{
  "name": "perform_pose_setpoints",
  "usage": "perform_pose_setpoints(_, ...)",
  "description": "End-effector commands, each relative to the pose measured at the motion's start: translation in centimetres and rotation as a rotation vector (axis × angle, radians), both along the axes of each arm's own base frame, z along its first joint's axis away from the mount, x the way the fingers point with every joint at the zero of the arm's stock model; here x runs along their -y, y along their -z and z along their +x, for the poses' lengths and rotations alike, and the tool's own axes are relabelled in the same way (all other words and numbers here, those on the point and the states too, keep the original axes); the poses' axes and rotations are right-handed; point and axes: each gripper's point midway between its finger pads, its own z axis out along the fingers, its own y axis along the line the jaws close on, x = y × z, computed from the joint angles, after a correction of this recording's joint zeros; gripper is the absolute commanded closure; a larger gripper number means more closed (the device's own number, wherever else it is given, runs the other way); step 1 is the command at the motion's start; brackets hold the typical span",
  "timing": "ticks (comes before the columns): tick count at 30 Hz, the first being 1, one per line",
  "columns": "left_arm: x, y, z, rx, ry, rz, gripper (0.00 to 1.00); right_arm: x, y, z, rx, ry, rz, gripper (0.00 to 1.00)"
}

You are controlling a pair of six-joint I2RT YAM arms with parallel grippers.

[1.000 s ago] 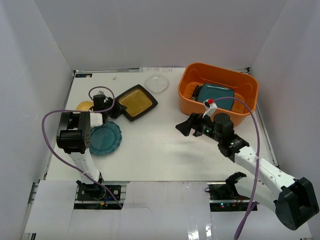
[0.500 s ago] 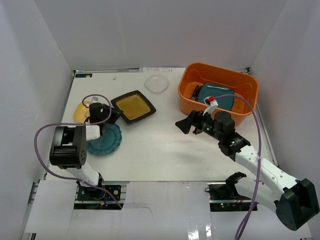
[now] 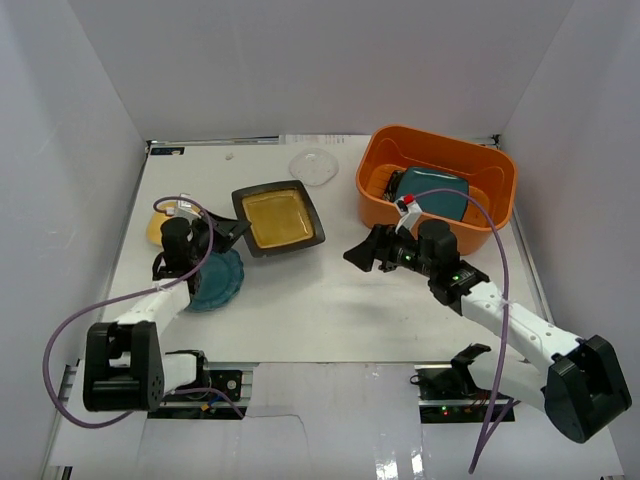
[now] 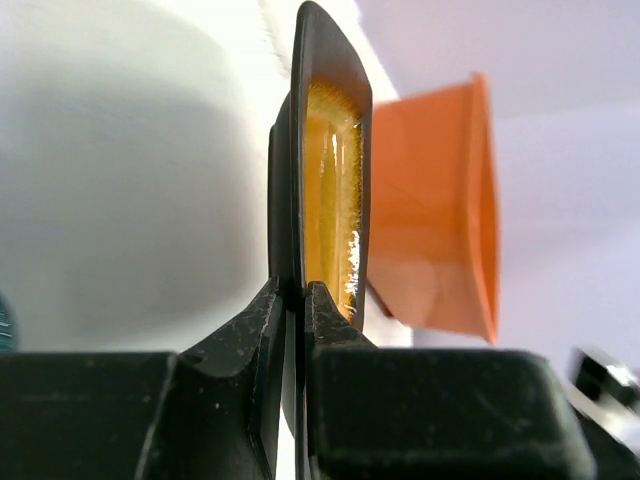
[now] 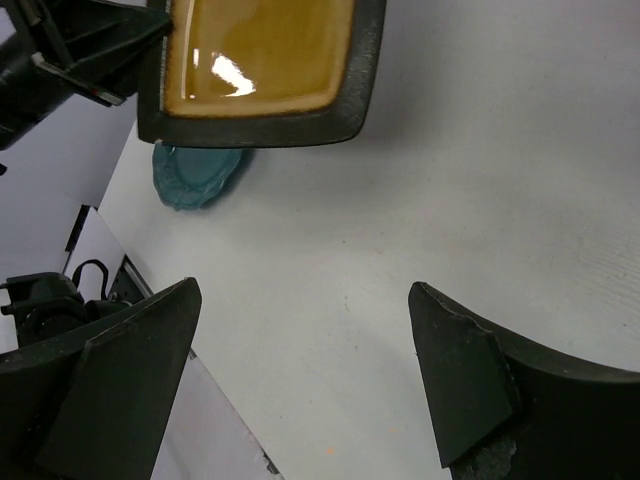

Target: Place the plates into the plastic bin on the countertop

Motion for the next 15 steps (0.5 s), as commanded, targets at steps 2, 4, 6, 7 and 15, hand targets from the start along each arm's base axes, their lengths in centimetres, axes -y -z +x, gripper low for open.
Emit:
perform_pose_setpoints(2,3.1,-8.1,-3.5,0.224,0.207,-0.111,1.0,-2.0,-2.8,0.8,0.03,-0.061,0.068,0.1)
perform_pose_setpoints(4,3.9,-8.4,-5.2,0.22,0.279,-0.128,1.0,-2.0,-2.8,1.3,0.033,-0.053,0.057,0.1)
perform_pose_setpoints(6,4.8,-9.3,-7.1,0.247,0.363,-0.145,1.0,-2.3,-3.0,1.8,0.034,-0.055,0.054,0.1)
perform_pose_setpoints(7,5.0,-9.1,-7.8,0.236,0.381,-0.16,1.0,-2.7,-3.7,1.8,0.046,-0.076,0.061,0.1)
perform_pose_setpoints(15,6.5,-10.3,-11.2,0.255,0.529,-0.198,1.0,-4.0,-4.7,2.1,0.041,-0.144,0.097,0.09)
